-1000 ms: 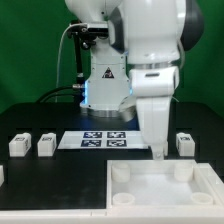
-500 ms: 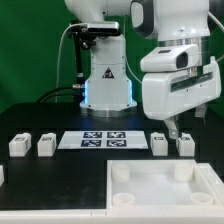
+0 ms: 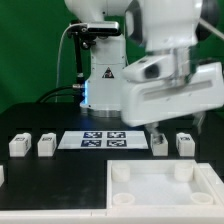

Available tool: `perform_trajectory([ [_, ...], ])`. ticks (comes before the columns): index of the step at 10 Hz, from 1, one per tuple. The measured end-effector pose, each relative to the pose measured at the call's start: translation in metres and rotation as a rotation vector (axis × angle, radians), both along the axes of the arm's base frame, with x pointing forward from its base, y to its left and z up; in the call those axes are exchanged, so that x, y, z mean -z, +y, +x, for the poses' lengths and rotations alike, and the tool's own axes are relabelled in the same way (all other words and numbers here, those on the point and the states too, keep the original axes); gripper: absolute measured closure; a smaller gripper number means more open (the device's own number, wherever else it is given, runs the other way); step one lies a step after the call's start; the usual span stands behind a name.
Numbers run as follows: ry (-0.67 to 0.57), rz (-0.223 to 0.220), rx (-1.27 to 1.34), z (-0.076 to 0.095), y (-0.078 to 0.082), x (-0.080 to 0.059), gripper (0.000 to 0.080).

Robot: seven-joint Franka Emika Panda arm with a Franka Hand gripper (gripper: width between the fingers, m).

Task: Assemble one leg

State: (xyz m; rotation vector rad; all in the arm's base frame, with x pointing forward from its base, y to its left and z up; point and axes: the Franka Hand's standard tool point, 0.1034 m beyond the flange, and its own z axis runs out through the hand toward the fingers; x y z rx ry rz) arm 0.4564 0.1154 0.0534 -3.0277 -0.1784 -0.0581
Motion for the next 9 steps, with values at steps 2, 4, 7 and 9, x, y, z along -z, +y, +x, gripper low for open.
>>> perform_trajectory([
  [2,0.024,0.01,0.037,-0.006,0.013,0.004,0.015],
  [4,0.047,0.006,0.03,-0.008,0.012,0.004,0.015],
  [7,0.348,-0.031,0.04,-0.023,0.023,-0.001,0.015],
  [9,0.591,-0.063,0.01,-0.036,0.038,-0.001,0.015],
])
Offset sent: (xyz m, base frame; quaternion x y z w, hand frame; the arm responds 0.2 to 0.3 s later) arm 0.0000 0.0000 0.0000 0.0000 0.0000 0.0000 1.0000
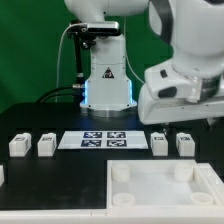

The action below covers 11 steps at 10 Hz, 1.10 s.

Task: Assemble one leg

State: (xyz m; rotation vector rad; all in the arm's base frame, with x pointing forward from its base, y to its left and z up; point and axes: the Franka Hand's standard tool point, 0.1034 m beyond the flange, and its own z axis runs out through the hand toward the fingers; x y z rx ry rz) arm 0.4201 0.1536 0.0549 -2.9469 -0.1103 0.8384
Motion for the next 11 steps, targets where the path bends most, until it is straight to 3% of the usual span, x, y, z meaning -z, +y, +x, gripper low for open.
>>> perform_trajectory([
  [3,0.278,-0.001,-0.022,-0.003,0.001,0.011,0.015],
  [6,0.278,0.003,-0.02,0.001,0.003,0.016,0.015],
  [11,0.328,-0.042,-0.012,-0.039,0.008,0.039,0.015],
])
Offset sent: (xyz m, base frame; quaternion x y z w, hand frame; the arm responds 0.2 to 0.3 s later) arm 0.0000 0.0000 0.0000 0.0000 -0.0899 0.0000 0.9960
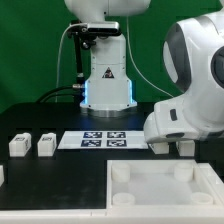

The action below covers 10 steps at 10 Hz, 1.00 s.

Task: Assemble one leg

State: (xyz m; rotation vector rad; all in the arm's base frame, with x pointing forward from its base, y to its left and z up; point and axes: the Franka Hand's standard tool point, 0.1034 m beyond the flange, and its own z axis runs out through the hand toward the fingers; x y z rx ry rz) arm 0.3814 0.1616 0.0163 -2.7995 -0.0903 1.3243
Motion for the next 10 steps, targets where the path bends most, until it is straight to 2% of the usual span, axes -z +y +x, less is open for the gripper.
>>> perform_trajectory([
  [5,0.016,-0.001,-0.01,-0.0065,0.0038,0.007,0.015],
  [6,0.016,0.0,-0.01,-0.0065,0.0038,0.007,0.0197],
  [7,0.016,0.0,-0.01,-0.0065,0.0038,0.007,0.0197],
  [8,0.016,0.0,-0.01,-0.0065,0.0038,0.007,0.0377],
  [9,0.017,0.0,-0.01,-0.0065,0.0038,0.007,0.0377],
  [10,0.017,0.0,-0.01,-0.0066,0.0038,0.0069,0.0511],
])
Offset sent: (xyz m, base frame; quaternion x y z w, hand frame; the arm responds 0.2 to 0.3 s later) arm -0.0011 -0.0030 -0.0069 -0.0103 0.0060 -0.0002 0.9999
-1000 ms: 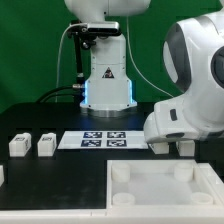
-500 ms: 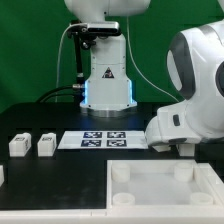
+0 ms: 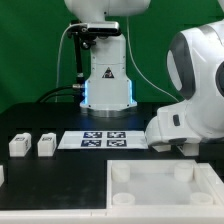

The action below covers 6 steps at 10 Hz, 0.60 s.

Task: Assemble one leg

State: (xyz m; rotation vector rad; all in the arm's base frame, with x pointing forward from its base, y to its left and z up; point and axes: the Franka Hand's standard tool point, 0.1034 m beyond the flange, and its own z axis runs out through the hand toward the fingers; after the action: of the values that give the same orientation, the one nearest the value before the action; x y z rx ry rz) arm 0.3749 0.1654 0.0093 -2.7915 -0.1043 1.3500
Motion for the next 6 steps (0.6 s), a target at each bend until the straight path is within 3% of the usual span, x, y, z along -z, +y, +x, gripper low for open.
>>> perform_trajectory([
  [6,0.0,0.0,0.0,0.0001,0.0,0.0,0.0511],
])
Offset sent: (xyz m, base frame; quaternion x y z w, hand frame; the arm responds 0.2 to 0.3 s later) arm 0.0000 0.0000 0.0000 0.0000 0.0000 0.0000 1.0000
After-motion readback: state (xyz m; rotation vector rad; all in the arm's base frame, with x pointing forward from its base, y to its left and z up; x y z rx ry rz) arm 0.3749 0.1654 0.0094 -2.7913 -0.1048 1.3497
